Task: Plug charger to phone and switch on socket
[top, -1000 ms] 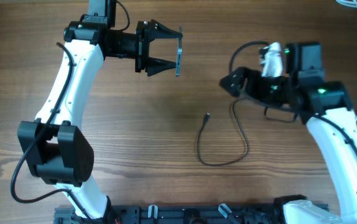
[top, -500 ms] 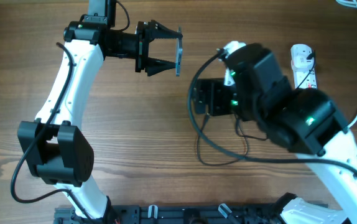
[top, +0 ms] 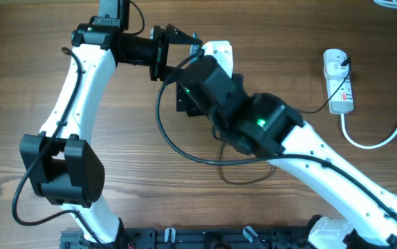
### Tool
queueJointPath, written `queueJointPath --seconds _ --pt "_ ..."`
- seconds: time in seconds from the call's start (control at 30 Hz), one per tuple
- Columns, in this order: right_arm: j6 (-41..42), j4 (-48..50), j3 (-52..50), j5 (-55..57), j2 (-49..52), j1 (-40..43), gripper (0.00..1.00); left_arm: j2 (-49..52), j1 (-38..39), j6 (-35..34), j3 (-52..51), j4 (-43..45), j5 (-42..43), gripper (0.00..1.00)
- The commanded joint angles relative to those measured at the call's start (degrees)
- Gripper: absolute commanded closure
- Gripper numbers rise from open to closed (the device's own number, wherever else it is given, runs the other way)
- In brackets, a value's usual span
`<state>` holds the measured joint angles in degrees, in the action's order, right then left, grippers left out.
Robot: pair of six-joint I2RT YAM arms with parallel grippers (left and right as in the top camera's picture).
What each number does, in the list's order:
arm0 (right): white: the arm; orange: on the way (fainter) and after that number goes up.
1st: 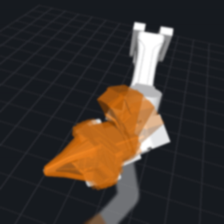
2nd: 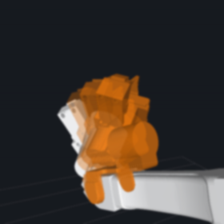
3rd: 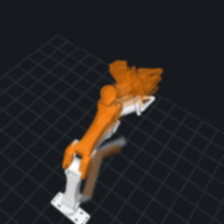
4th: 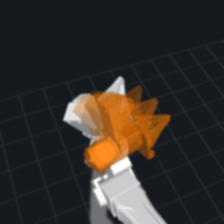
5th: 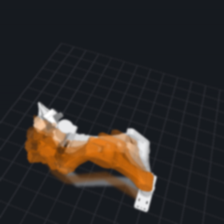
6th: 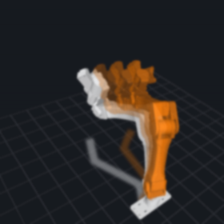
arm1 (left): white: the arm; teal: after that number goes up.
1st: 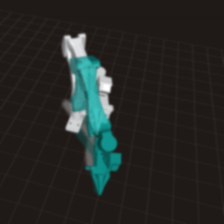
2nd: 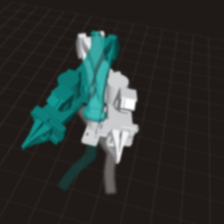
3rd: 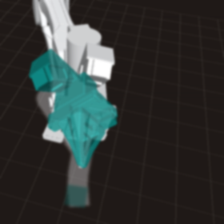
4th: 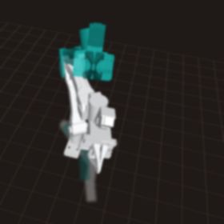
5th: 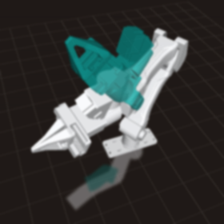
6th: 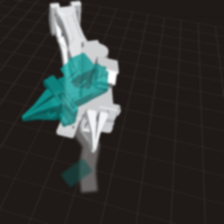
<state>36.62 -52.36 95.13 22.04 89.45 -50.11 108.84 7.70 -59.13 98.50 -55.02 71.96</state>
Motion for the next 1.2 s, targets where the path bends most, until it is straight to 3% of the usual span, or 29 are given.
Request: queueJointPath --seconds 0.0,0.23,0.57,0.87,1.17 --pt "1.07 1.31 1.03 4.66 1.6 -0.13 0.21 -1.16 0.33 -0.31 0.17 0.22 -1.6 0.28" --pt "1.07 3.37 1.03 5.05 2.1 0.98 0.46 -1.16 0.35 0.2 0.17 0.87 -1.55 0.28" --pt "0.87 5.53 1.03 -2.43 3.74 4.46 0.46 -1.16 0.35 0.39 0.17 0.85 -0.79 0.28" --pt "0.9 6.6 1.03 -2.4 3.8 4.63 0.51 -1.16 0.35 1.29 0.17 0.85 0.68 0.28" --pt "1.03 6.91 1.03 -2.43 3.89 4.66 0.64 -1.16 0.33 1.68 0.17 0.85 1.95 0.28"
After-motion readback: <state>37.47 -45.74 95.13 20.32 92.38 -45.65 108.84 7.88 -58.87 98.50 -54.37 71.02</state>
